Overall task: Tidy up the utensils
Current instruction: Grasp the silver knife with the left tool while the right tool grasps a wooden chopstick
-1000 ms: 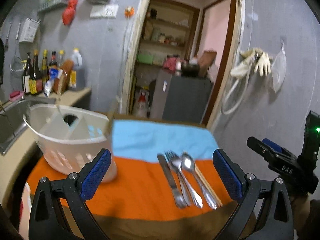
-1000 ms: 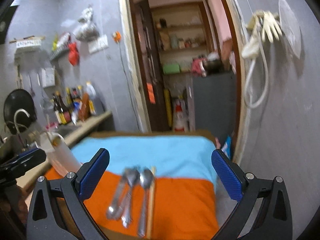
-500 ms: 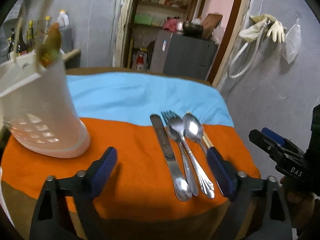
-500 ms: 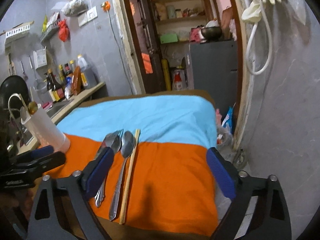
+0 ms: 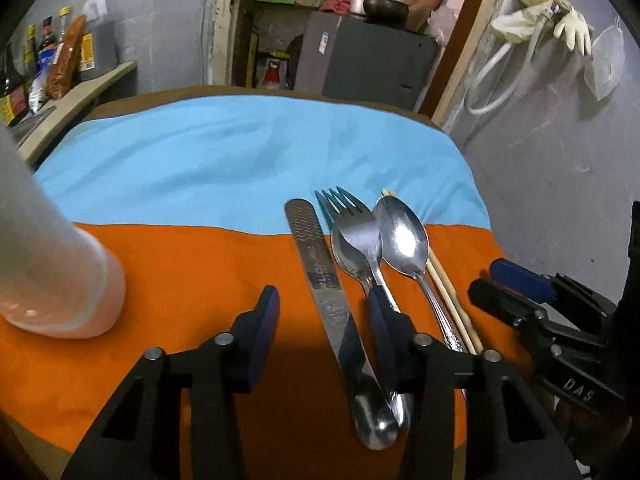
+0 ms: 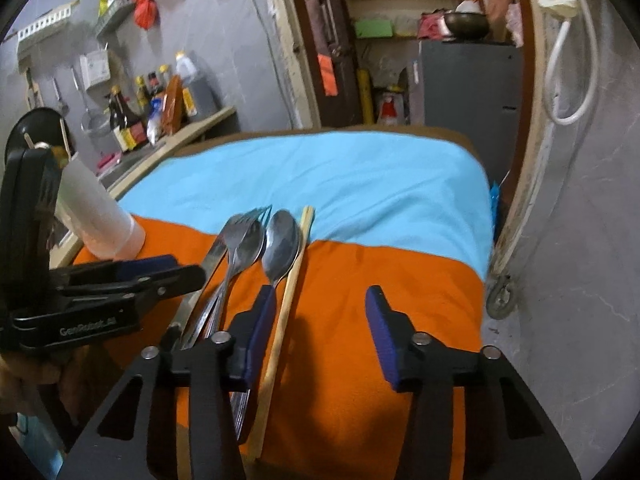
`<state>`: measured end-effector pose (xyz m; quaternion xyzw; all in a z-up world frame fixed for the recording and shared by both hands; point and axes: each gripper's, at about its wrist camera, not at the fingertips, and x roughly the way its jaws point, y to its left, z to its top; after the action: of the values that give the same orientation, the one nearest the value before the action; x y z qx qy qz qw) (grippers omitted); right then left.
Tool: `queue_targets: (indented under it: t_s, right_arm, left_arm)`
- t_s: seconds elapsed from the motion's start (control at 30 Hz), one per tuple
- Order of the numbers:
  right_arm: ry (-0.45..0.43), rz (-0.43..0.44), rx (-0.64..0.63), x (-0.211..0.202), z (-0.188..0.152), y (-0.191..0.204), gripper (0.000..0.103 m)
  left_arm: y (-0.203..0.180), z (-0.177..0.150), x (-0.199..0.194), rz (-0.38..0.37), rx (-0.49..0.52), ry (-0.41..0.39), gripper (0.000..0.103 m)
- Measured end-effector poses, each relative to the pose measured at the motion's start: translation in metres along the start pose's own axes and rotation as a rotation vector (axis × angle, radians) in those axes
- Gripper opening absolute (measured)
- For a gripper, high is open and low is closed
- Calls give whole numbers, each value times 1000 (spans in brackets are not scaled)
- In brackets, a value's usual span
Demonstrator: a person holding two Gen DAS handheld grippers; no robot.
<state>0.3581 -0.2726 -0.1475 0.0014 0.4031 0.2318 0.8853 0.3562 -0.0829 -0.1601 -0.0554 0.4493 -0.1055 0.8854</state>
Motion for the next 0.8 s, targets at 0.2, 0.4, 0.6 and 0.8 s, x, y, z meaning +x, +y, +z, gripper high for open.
queue_targets:
  t_s: [0.2,0.4,0.6,0.8]
  right_arm:
    - [51,14,-4,8,-1,0,32]
    - [70,-6,2,9,-2,-2,22]
    - [83,-52,-43,12,1,8,22]
    - [134,-78,-73,30,15,12,22]
  left_arm:
    - [-2,7,11,32,19,21,20]
    - [-3,7,14,47,37,30,17]
    - [2,0,6,60,45,49,17]
    - [1,8,13,62,59,92,17]
